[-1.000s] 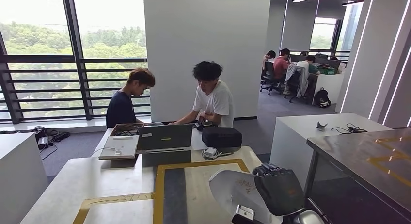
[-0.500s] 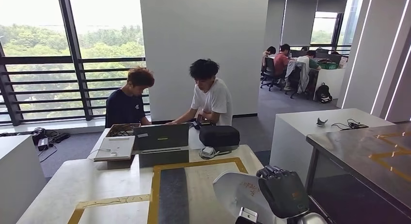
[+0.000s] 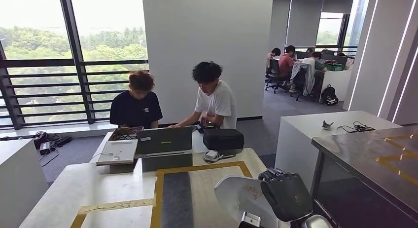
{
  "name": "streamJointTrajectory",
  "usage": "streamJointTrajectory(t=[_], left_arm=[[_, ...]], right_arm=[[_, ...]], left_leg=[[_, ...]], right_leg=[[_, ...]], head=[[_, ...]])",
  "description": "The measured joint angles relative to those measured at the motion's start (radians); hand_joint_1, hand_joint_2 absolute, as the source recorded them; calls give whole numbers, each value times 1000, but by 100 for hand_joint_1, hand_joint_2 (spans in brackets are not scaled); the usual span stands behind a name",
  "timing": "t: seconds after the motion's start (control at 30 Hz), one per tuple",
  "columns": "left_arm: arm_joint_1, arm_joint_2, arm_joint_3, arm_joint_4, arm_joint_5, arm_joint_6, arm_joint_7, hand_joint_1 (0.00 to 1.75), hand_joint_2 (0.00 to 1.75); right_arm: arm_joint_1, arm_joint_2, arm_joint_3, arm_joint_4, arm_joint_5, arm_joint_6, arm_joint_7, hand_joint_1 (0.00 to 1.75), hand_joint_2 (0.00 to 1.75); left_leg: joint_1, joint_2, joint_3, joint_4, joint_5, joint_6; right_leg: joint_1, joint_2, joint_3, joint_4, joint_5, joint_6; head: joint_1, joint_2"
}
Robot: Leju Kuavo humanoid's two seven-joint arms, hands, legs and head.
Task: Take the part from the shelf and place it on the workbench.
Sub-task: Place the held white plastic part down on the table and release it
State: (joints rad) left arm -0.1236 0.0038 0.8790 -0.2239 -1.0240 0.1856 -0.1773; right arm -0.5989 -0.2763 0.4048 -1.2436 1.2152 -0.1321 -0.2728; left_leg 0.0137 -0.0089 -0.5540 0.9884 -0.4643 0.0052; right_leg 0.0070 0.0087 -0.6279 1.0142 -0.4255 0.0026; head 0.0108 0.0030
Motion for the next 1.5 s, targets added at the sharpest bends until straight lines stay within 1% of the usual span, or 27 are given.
streamJointTrajectory(t=[0.07,0.13,0.17,0.2,0.23,0.3,0.37,0.43,0.5,0.57,0.63,0.67,0.7,0.73,0.8,0.87,0.97,1.03,1.07,1.13,1.17,1.2,1.23,1.3,1.33,1.4,1.5], left_arm=[[0,-1,4,0,2,1,0,0,175],[1,-4,10,0,5,2,1,0,175],[3,-5,13,1,7,2,3,0,175],[4,-7,15,1,8,4,6,0,175],[5,-9,16,2,9,6,10,0,175],[5,-10,17,2,8,13,21,0,175],[5,-9,19,1,6,23,34,0,175],[7,-9,22,1,4,31,45,0,175],[9,-9,23,1,1,38,50,0,175],[8,-9,24,1,-1,44,52,0,175],[9,-10,24,2,-1,48,54,0,175],[10,-10,25,2,-2,49,55,0,175],[11,-10,25,2,-2,50,56,0,175],[12,-10,25,2,-2,50,57,0,175],[13,-9,25,1,-2,51,57,0,175],[12,-8,25,1,-2,52,57,0,175],[12,-9,26,1,-3,53,57,0,175],[12,-9,28,1,-3,53,57,0,175],[12,-9,29,1,-3,53,57,0,175],[12,-10,31,1,-3,53,57,0,175],[12,-11,31,2,-3,53,57,0,175],[13,-11,32,2,-3,53,57,0,175],[13,-11,32,2,-3,53,57,0,175],[12,-13,32,2,-5,54,58,0,175],[12,-14,32,2,-7,55,59,0,175],[11,-16,32,1,-10,59,62,0,175],[12,-17,32,1,-15,68,69,0,175]], right_arm=[[1,-1,0,0,0,-1,0,175,175],[7,-2,1,2,0,-1,0,175,175],[11,-2,1,4,0,-1,0,175,175],[13,-2,2,5,0,0,0,175,175],[12,-2,2,6,0,1,0,175,175],[7,-2,2,8,0,3,0,175,175],[3,-2,3,11,-1,5,-1,175,175],[4,-2,3,14,-4,6,-4,175,175],[3,-3,3,15,-7,5,-6,175,175],[3,-3,3,15,-9,4,-7,175,175],[8,-3,3,15,-9,3,-7,175,175],[11,-3,3,15,-9,3,-7,175,175],[14,-3,3,15,-9,3,-7,175,175],[15,-3,3,15,-9,3,-7,175,175],[16,-3,3,15,-9,3,-7,175,175],[16,-3,3,15,-9,3,-6,175,175],[17,-3,3,15,-10,2,-6,175,175],[15,-3,3,15,-11,2,-6,175,175],[15,-4,2,15,-11,1,-6,175,175],[16,-4,3,15,-11,1,-6,175,175],[19,-4,3,15,-11,1,-6,175,175],[21,-4,3,15,-10,2,-6,175,175],[22,-5,3,15,-10,2,-6,175,175],[22,-6,3,15,-11,1,-6,175,175],[22,-7,3,15,-11,1,-5,175,175],[23,-10,2,14,-11,1,-5,175,175],[24,-14,2,9,-12,2,-4,175,175]], left_leg=[[7,2,12,-14,7,2],[12,3,12,-13,6,1],[15,2,12,-12,4,-3],[20,1,12,-8,1,-8],[26,-1,12,-3,-4,-16],[34,-7,8,17,-19,-37],[35,-12,1,32,-30,-56],[35,-15,1,28,-34,-69],[38,-9,0,38,-44,-76],[34,0,-39,120,-87,-75],[27,4,-116,259,-142,-69],[23,3,-147,308,-151,-64],[19,4,-162,322,-140,-58],[15,4,-156,295,-110,-50],[4,9,-104,167,-30,-32],[-6,17,-63,73,4,-20],[-7,13,-55,52,3,-13],[-2,8,-46,44,5,-2],[0,6,-43,41,5,3],[-1,2,-41,41,2,9],[-1,-1,-40,41,0,10],[-1,-4,-39,42,-1,10],[-1,-7,-37,43,-4,9],[-1,-14,-30,45,-10,5],[-2,-17,-28,47,-13,1],[-3,-22,-29,47,-16,-9],[-4,-22,-30,49,-21,-26]], right_leg=[[-5,-1,-38,87,-49,11],[-16,-1,-104,222,-107,25],[-23,-2,-125,261,-116,32],[-29,-3,-125,259,-104,39],[-36,-3,-103,216,-75,46],[-47,0,-33,84,-23,60],[-48,7,1,24,-18,50],[-44,8,0,30,-28,25],[-43,4,4,30,-33,8],[-41,-2,10,28,-36,-7],[-33,-6,14,29,-42,-16],[-28,-8,16,29,-44,-19],[-24,-9,20,29,-47,-22],[-20,-10,26,29,-51,-24],[-15,-12,39,29,-59,-23],[-11,-13,44,29,-66,-16],[-9,-17,45,24,-68,0],[-11,-16,35,54,-89,10],[-12,-15,13,99,-111,15],[-14,-12,-59,234,-163,22],[-14,-11,-93,287,-175,24],[-15,-11,-112,308,-169,24],[-15,-11,-109,286,-141,23],[-15,-7,-52,151,-63,16],[-13,-3,-20,83,-37,12],[-9,2,10,20,-28,3],[-11,-2,17,10,-28,-10]], head=[[1,0],[2,0],[2,0],[2,0],[2,0],[3,0],[3,0],[1,0],[-2,0],[-3,0],[-4,0],[-4,0],[-4,0],[-4,0],[-4,0],[-4,0],[-2,0],[-1,0],[1,-1],[2,-1],[3,-1],[3,-1],[3,0],[4,0],[4,0],[3,0],[1,0]])
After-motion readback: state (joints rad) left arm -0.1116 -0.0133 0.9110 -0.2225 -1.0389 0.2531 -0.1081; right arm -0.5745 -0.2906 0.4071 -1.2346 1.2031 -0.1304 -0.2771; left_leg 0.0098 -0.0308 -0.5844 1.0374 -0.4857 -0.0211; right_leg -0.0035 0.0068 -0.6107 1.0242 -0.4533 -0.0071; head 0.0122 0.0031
